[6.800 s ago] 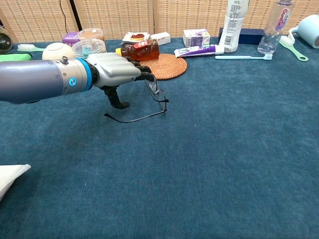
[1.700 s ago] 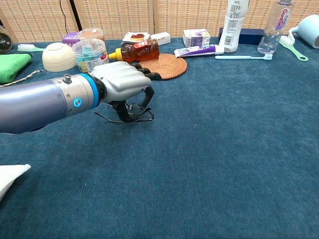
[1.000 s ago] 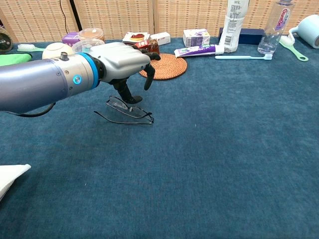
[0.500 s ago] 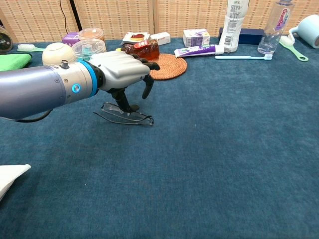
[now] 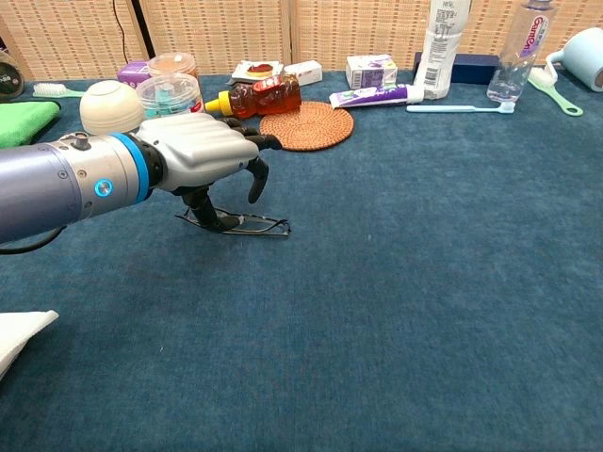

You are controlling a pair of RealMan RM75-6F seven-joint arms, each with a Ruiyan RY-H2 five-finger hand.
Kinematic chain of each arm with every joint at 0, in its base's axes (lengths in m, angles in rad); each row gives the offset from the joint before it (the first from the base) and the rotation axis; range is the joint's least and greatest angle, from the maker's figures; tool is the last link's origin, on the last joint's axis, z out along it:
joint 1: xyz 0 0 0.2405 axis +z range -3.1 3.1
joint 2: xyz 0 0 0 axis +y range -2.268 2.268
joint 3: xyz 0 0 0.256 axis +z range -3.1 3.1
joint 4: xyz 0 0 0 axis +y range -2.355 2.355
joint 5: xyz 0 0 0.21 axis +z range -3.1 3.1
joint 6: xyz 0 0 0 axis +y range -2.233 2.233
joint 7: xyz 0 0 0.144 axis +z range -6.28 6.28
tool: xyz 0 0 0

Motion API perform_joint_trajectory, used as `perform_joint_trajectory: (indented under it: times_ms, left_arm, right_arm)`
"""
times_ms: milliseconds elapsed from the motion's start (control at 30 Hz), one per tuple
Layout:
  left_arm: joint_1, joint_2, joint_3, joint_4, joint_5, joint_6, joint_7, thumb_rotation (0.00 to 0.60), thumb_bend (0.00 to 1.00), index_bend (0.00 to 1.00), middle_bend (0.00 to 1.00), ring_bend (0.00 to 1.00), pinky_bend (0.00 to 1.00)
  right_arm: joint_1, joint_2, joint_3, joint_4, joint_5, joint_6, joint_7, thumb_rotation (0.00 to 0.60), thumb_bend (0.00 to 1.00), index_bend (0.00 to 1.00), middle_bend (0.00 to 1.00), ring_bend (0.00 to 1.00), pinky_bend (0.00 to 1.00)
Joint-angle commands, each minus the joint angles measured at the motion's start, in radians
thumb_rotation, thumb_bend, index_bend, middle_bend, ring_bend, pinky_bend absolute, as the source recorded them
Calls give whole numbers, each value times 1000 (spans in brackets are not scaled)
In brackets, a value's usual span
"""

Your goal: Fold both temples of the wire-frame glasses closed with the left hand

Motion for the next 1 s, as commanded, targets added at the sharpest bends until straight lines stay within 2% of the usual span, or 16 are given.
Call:
perform_joint_trajectory:
  times_ms: [33,233,367,533,600,700,867,1000]
  left_arm:
    - [5,1,5,-4,3,1,-2,488,345,395,0,0,0]
    - [24,29,-1,-45,22,26,-26,489,345,393,0,0,0]
    - [41,80,-15,-104,37,51,-51,489,345,373,0,0,0]
    - [76,149,-10,-183,65,92,-80,491,343,252,0,0,0]
    - [123,215,6,-257,96,142,-119,492,341,202,0,0,0]
    - [153,257,20,-297,122,164,-149,495,338,138,0,0,0]
    - [218,329,48,-356,179,214,-212,493,334,97,0,0,0]
    - [300,402,96,-403,257,286,-274,494,331,80,0,0,0]
  right_arm:
    - [-1,1,-1,-1,-3,2,-1,600,0,145,0,0,2]
    - [-7,3,-5,-5,-14,12,1,600,0,145,0,0,2]
    - [-6,5,-5,-4,-18,13,4,600,0,145,0,0,2]
    - [-3,12,-3,-2,-17,7,7,600,0,145,0,0,2]
    - [4,17,0,2,-15,-4,9,600,0,145,0,0,2]
    - [9,19,1,6,-12,-11,12,600,0,145,0,0,2]
    - [19,20,5,13,-8,-26,15,600,0,145,0,0,2]
    - [34,17,8,22,-3,-48,12,600,0,145,0,0,2]
